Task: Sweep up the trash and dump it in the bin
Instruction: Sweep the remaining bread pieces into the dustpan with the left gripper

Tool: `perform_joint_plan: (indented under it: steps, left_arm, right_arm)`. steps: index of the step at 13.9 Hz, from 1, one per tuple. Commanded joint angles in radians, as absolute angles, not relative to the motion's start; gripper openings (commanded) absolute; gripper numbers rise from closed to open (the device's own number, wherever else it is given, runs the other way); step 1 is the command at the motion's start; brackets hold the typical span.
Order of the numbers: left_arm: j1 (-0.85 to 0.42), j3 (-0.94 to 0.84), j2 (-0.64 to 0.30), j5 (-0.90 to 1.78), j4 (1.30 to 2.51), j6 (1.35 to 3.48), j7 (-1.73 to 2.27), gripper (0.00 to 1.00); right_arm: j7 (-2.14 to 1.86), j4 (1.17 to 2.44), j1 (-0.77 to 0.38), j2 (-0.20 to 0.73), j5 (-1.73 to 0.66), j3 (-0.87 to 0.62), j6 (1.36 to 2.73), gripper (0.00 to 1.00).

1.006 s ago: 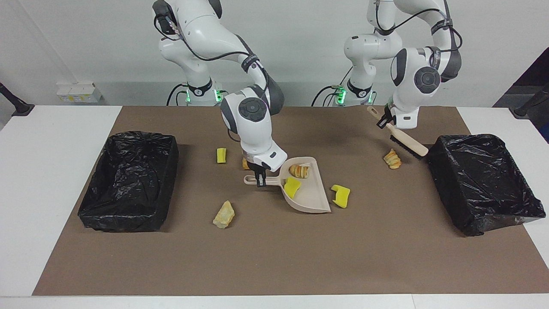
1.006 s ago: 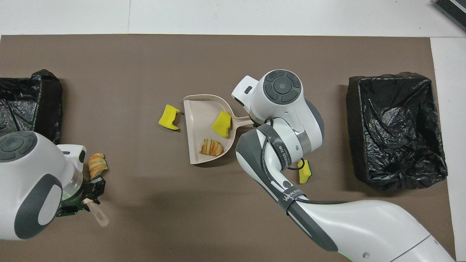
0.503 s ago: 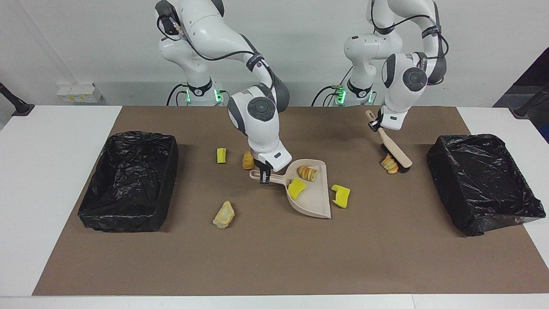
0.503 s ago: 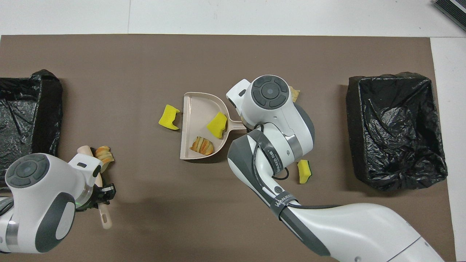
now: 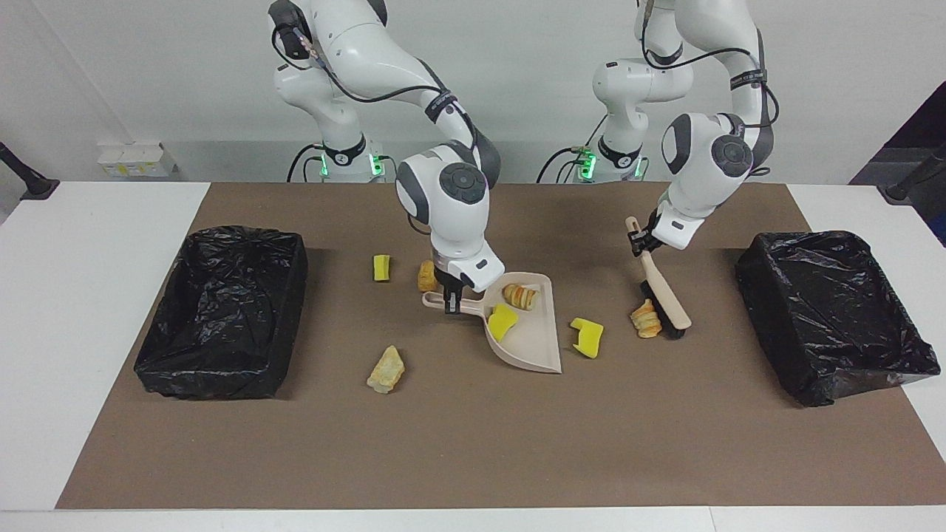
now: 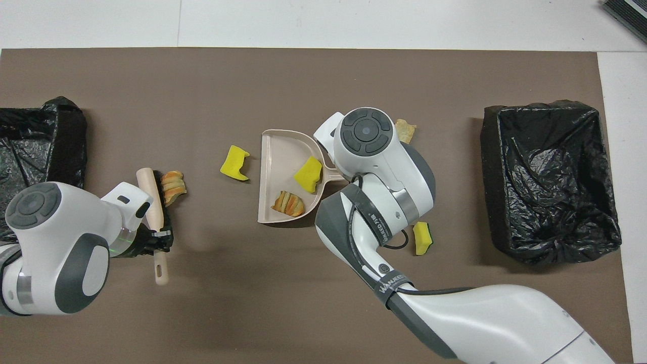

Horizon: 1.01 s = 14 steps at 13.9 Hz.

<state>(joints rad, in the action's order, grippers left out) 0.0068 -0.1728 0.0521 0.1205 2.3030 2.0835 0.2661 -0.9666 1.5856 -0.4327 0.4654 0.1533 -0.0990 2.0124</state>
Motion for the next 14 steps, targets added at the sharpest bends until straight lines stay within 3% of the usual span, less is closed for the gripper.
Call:
perform_joint_plan:
  steps: [1,3,10,14]
  left_arm:
    - [-0.054,-0.169,-0.023,0.146,2.243,2.121,0.223,0.00]
    - [-0.064,-0.172,-0.026,0.188,2.241,2.143,0.180,0.00]
    - [-0.329,-0.173,-0.012,0.261,2.250,2.235,0.163,0.00]
    - [-0.359,-0.170,-0.008,0.255,2.243,2.221,0.195,0.00]
  right_arm:
    - [-0.943,1.598,-0.442,0.443,0.201,-0.103,1.970,0.00]
    - [-0.949,1.600,-0.443,0.434,0.202,-0.103,1.964,0.00]
    - [-1.002,1.615,-0.426,0.419,0.201,-0.104,1.956,0.00]
    - [-1.006,1.621,-0.414,0.414,0.196,-0.106,1.960,0.00]
